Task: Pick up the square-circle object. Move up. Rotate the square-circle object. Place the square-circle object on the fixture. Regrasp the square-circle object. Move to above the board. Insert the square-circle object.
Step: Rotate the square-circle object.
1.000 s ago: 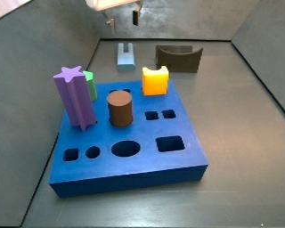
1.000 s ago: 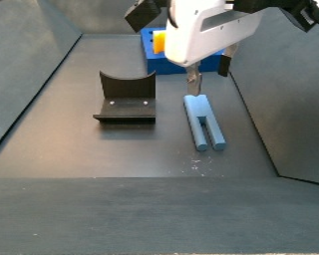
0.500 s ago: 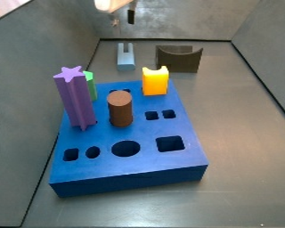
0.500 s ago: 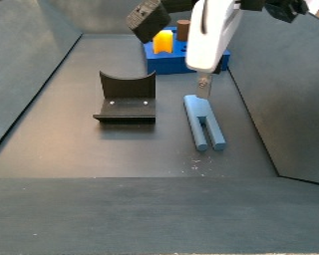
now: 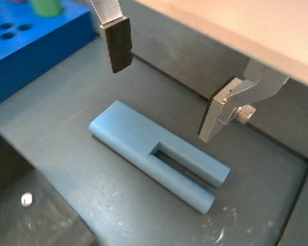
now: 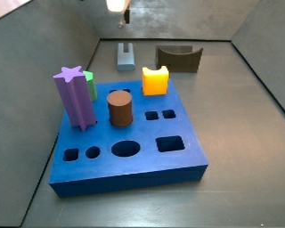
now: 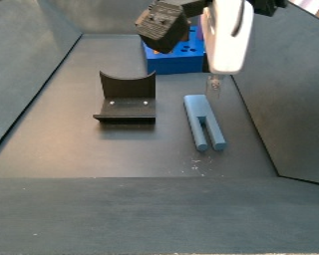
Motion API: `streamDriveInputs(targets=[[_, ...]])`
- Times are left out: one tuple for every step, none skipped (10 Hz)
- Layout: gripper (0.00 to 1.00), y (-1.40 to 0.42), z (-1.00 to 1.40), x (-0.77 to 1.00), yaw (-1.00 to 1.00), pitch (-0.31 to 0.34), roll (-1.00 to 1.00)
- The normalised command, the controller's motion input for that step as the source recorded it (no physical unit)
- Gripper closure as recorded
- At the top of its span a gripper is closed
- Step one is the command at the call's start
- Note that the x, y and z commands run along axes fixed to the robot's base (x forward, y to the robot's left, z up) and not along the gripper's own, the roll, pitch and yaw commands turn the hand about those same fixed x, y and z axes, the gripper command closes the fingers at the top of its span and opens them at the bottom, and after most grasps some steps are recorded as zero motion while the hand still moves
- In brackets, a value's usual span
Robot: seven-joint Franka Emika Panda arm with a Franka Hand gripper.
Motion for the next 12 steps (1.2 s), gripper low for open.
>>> streamDriveInputs(targets=[[0.00,0.00,-0.03,0.04,1.00,-0.010,0.00],[0.00,0.00,-0.03,0.04,1.00,-0.011,0.00],[0.00,0.00,-0.03,0.04,1.00,-0.011,0.00],[0.00,0.00,-0.03,0.04,1.00,-0.012,0.00],[0.00,0.00,-0.03,0.04,1.00,-0.012,0.00],[0.00,0.00,-0.03,0.04,1.00,-0.013,0.00],[0.00,0.00,-0.03,0.04,1.00,-0.014,0.00],[0.00,0.00,-0.03,0.04,1.00,-0.014,0.00],[0.00,0.00,-0.03,0.04,1.00,-0.016,0.00],[0.00,0.00,-0.03,0.04,1.00,-0.017,0.00],[0.00,0.00,-0.03,0.04,1.00,-0.018,0.00],[0.00,0.00,-0.03,0.03,1.00,-0.019,0.00]])
